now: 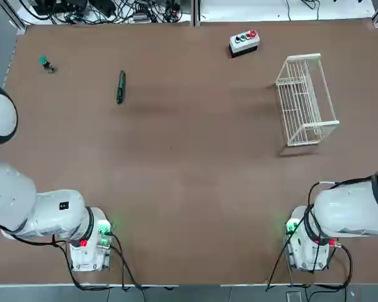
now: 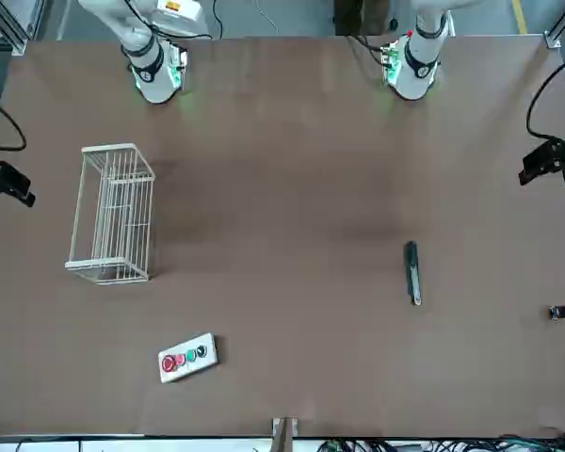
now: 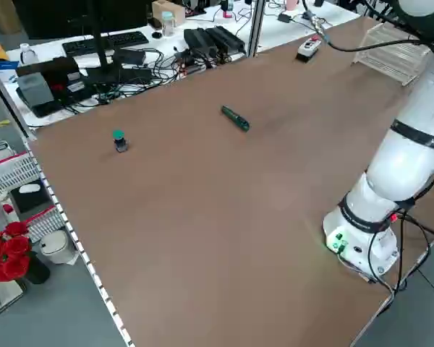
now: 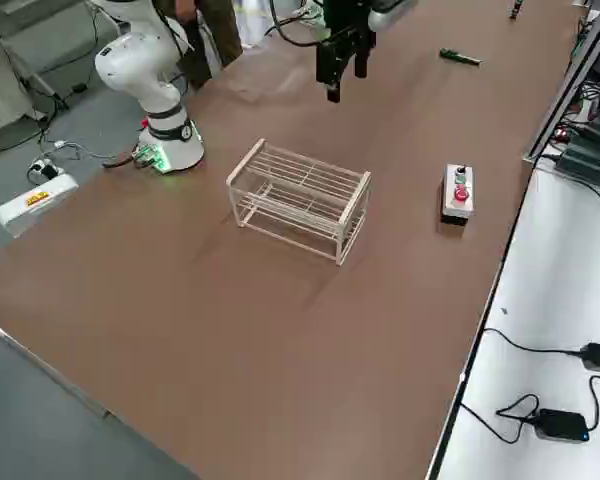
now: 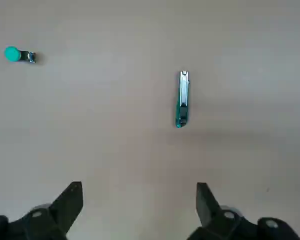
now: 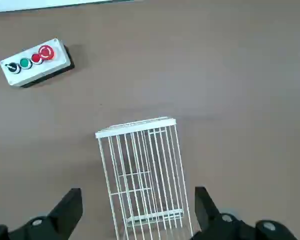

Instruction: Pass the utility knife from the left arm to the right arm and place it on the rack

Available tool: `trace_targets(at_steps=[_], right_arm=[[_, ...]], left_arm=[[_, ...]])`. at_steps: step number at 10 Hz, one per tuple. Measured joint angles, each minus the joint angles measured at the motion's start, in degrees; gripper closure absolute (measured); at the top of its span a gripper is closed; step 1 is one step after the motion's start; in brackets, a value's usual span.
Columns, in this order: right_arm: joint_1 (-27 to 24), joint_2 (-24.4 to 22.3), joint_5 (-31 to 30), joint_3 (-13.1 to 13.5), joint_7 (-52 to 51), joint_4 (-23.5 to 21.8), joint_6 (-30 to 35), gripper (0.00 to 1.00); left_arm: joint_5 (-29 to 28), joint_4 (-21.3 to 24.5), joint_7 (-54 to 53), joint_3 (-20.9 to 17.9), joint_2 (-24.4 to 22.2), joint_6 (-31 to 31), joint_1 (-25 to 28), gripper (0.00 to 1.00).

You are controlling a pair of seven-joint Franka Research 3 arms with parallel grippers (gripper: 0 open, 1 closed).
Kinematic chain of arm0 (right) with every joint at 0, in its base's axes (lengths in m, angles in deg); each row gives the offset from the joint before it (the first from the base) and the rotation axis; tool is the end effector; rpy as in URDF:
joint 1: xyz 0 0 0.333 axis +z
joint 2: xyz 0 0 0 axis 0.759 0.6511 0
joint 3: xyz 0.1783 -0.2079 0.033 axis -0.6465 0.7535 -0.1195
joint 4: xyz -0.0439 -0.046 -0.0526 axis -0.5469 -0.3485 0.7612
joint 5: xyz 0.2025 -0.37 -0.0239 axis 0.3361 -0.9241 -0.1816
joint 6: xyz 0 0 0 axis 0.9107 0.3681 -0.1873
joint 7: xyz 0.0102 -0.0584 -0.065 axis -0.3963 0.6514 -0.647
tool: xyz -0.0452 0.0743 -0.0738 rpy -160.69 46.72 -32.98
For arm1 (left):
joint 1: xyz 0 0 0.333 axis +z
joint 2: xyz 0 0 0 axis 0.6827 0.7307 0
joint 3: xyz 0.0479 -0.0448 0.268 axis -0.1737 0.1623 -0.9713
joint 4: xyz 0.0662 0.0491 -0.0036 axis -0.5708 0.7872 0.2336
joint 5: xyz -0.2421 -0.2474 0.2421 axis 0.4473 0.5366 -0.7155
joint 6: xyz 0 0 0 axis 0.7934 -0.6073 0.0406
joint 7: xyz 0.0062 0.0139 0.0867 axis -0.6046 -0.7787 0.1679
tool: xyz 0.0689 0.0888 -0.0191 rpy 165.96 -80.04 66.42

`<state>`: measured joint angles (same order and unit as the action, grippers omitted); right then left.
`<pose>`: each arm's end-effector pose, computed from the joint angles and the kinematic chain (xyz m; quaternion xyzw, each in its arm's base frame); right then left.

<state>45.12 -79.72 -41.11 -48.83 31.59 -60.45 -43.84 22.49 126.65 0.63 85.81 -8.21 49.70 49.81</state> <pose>0.6086 -0.0607 0.5745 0.9979 -0.0477 0.0425 0.0146 0.6036 0.0066 0.5884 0.9999 0.0089 -0.0102 0.0022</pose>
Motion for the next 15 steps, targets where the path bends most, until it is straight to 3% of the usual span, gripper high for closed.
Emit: trace_targets(at_steps=[6, 10, 15], right_arm=[[-0.1, -0.2, -0.7, -2.2, 1.9, 0.8, 0.8, 0.00], [-1.7, -0.3, -0.7, -2.2, -1.1, 1.2, 1.0, 0.00], [-1.5, -0.2, -0.7, -2.8, -1.7, 0.8, 1.3, 0.01]], left_arm=[[0.5, 0.6, -0.7, 0.0, 2.0, 3.7, -0.1, 0.00], [0.6, 2.5, 0.0, 0.0, 11.7, 16.3, -0.5, 0.00], [0.2, 11.8, 8.2, 0.6, 16.8, 32.7, -6.1, 0.00]])
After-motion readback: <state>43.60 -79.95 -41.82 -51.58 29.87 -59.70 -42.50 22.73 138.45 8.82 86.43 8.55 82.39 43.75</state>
